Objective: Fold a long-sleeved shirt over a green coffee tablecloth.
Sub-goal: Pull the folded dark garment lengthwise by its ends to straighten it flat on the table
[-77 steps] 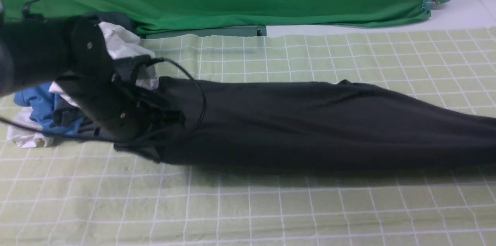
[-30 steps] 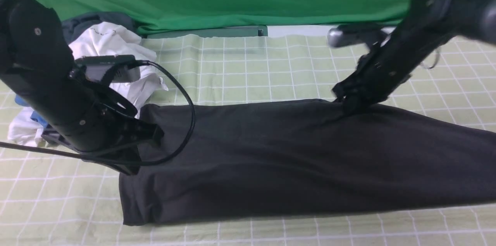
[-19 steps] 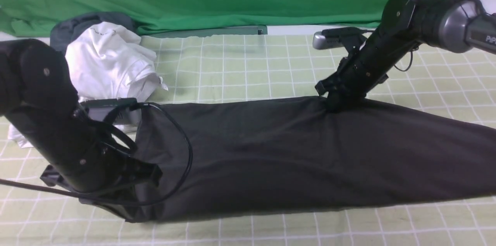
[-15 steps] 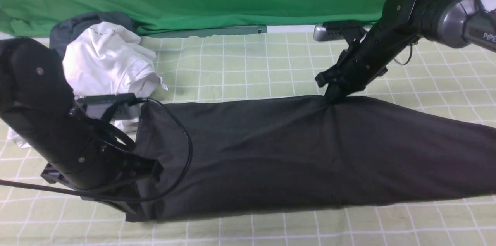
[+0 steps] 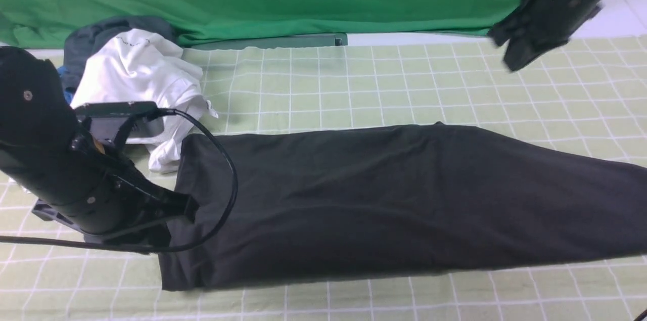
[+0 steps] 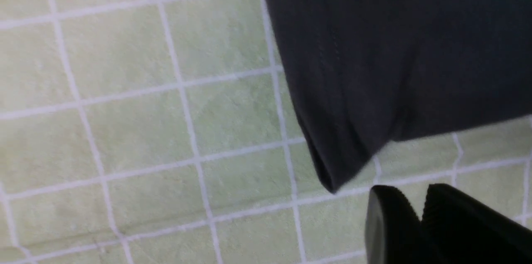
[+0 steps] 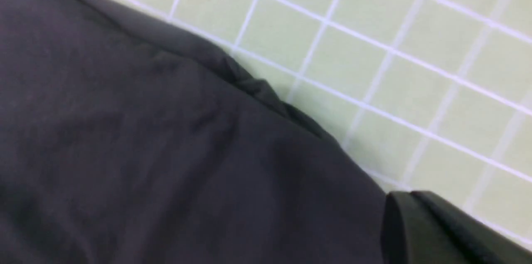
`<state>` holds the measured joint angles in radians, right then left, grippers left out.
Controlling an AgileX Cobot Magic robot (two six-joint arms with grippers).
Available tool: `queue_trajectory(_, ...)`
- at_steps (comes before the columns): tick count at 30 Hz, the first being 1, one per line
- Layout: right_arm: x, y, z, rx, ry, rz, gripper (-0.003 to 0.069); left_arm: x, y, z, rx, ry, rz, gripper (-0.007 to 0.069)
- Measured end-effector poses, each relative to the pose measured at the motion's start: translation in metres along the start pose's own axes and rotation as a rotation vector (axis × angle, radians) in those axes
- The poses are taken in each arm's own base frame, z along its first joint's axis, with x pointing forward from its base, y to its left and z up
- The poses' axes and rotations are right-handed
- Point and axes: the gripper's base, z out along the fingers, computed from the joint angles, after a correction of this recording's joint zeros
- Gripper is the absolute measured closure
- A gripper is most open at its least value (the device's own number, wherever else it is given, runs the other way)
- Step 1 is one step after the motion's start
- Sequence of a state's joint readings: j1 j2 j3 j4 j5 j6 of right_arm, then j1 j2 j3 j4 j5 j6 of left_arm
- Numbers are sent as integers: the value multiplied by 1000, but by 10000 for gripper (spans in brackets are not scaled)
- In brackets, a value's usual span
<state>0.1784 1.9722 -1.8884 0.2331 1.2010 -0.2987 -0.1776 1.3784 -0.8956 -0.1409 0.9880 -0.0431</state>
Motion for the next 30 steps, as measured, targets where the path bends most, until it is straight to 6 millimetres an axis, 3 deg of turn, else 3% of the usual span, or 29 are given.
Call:
queue_trajectory(3,18,7,-30,10,-19,-3,655,-2,2,8,-19,11,0,312)
queue_trajectory(4,20,8,-31,10,-19,-3,655,-3,2,8,-20,13,0,302)
queue_trajectory(6,38,14,-47,15,-35,-16,655,-5,4,21,-32,26,-1,175)
queue_trajectory(8,51,19,-57,26,-63,-20,652,-8,6,32,-37,38,-3,99)
queue_trajectory(13,72,25,-74,52,-123,-21,651,-12,8,54,-45,101,11,63)
queue_trajectory(15,81,26,-82,64,-138,-21,650,-12,9,66,-47,154,47,138)
queue_trajectory(17,87,24,-88,69,-134,-9,650,-11,10,72,-48,195,63,283)
queue_trajectory(18,90,21,-90,75,-126,-1,650,-10,10,73,-49,203,68,333)
queue_trajectory(19,94,17,-92,84,-107,10,650,-9,11,72,-55,214,79,456)
queue_trajectory(20,95,15,-92,89,-102,13,650,-9,11,71,-55,213,81,471)
queue_trajectory(22,103,6,-94,107,-48,37,650,-7,12,65,-64,222,121,578)
queue_trajectory(24,108,0,-93,120,-27,54,648,-5,12,61,-66,229,141,597)
queue_trajectory(30,145,-35,-74,145,106,205,634,3,11,48,-68,258,150,614)
